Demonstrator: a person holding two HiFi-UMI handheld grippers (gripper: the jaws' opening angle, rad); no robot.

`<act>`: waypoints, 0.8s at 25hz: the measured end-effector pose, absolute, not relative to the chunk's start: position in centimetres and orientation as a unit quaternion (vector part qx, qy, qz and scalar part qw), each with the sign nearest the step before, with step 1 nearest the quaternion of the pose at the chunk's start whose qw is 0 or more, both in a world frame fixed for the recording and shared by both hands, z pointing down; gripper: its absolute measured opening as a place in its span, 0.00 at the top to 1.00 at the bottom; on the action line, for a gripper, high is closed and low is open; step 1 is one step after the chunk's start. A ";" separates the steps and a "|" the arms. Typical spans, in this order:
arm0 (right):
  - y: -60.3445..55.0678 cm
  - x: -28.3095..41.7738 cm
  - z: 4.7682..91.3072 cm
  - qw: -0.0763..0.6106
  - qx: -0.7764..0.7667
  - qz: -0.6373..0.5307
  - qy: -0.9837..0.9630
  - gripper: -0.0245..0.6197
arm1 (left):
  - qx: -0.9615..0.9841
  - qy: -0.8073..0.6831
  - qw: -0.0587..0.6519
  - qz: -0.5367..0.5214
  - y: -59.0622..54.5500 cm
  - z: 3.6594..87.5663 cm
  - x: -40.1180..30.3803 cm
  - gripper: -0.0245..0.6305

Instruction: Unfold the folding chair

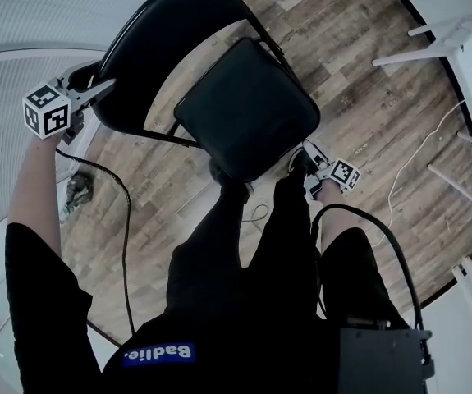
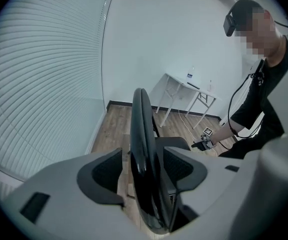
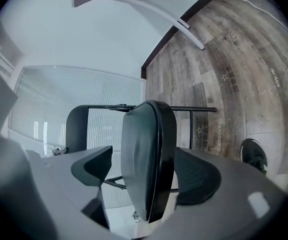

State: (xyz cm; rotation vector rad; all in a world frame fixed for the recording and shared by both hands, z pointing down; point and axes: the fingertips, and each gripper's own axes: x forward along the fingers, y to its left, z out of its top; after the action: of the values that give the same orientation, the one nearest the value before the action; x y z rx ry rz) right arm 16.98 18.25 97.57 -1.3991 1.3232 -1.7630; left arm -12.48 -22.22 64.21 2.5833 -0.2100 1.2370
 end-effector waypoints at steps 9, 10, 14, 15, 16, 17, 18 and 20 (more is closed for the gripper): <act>18.1 16.9 88.9 0.254 -0.520 -0.651 0.491 0.40 | 0.902 -0.093 0.127 0.403 -21.9 59.2 -11.9 0.60; 18.1 16.6 87.7 0.251 -0.517 -0.651 0.496 0.40 | 0.903 -0.096 0.126 0.399 -21.6 58.4 -11.9 0.60; 17.4 15.7 82.7 0.237 -0.506 -0.650 0.515 0.40 | 0.913 -0.129 0.122 0.367 -21.6 54.8 -12.5 0.60; 17.2 15.6 81.5 0.238 -0.504 -0.649 0.519 0.40 | 0.915 -0.139 0.123 0.358 -21.5 53.9 -12.8 0.60; 17.0 15.5 80.2 0.240 -0.502 -0.647 0.521 0.40 | 0.917 -0.147 0.125 0.349 -21.3 53.1 -13.1 0.60; 16.8 15.3 79.0 0.244 -0.499 -0.646 0.523 0.40 | 0.918 -0.156 0.130 0.341 -20.9 52.3 -13.5 0.60; 16.7 15.1 77.7 0.247 -0.497 -0.646 0.524 0.40 | 0.919 -0.164 0.136 0.333 -20.4 51.6 -13.9 0.60; 16.3 14.8 75.3 0.247 -0.494 -0.644 0.530 0.40 | 0.920 -0.178 0.154 0.313 -19.3 50.4 -14.5 0.60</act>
State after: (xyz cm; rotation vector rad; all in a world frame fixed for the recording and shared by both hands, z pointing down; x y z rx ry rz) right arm 14.85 16.29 75.31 -1.3454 1.4444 -1.7552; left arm -14.53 -19.33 50.44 2.6368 -0.5102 0.8967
